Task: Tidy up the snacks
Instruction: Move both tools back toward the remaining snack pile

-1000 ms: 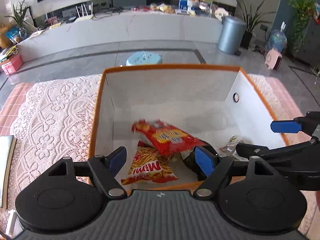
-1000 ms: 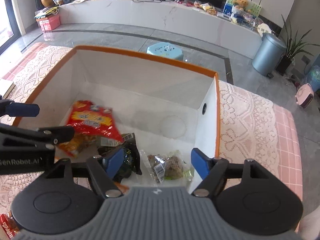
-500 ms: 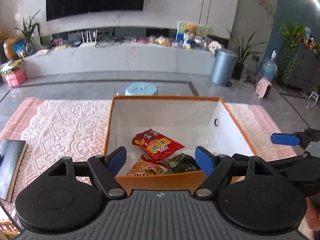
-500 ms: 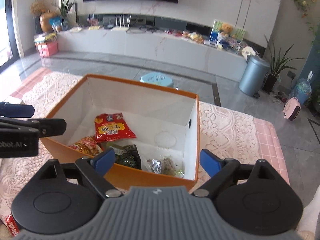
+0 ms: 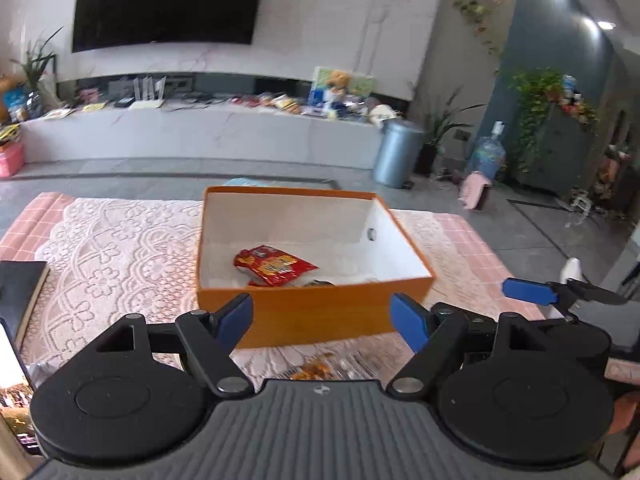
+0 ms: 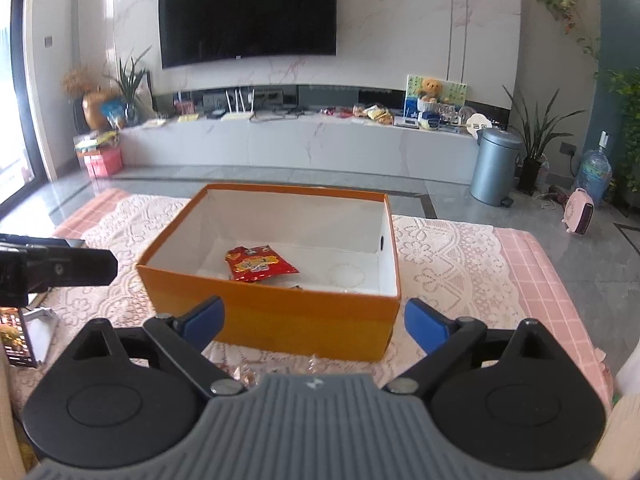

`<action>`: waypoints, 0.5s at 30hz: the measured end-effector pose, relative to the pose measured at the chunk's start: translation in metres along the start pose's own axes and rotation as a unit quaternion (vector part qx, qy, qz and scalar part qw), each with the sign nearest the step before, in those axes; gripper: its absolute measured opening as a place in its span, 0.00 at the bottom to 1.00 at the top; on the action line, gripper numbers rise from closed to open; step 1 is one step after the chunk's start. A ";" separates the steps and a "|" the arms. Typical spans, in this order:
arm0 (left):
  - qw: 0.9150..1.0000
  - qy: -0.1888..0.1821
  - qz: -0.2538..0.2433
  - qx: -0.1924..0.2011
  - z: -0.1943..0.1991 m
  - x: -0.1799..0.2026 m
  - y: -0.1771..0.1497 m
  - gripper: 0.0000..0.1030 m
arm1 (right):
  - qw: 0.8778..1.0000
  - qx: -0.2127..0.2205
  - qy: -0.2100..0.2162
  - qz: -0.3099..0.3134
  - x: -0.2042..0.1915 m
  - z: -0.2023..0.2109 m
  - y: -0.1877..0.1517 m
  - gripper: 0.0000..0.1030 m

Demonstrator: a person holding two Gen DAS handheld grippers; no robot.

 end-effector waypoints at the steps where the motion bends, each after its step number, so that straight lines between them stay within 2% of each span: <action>1: 1.000 -0.007 -0.006 0.002 0.002 0.001 -0.004 0.89 | 1.000 0.003 0.002 -0.005 0.000 0.004 -0.005 0.91; 7: 1.000 -0.023 -0.003 -0.006 0.004 0.001 -0.041 0.89 | 0.999 0.017 0.004 -0.041 0.009 0.025 -0.038 0.91; 12: 0.999 -0.036 -0.003 -0.031 0.008 0.005 -0.068 0.88 | 0.999 0.020 -0.011 -0.026 0.014 0.028 -0.065 0.91; 15: 0.998 -0.033 -0.013 -0.052 0.006 0.005 -0.086 0.87 | 1.000 0.005 -0.012 -0.023 0.014 0.024 -0.082 0.90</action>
Point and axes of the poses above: each gripper's, at about its wrist camera, not at the fingertips, and z roughly against the way its jaws point, x to its right, y to its top, the point moved 7 cm from there along -z, roughly the way its jaws point, and after that the axes turned 10 degrees about -z, right-handed, at the moved point
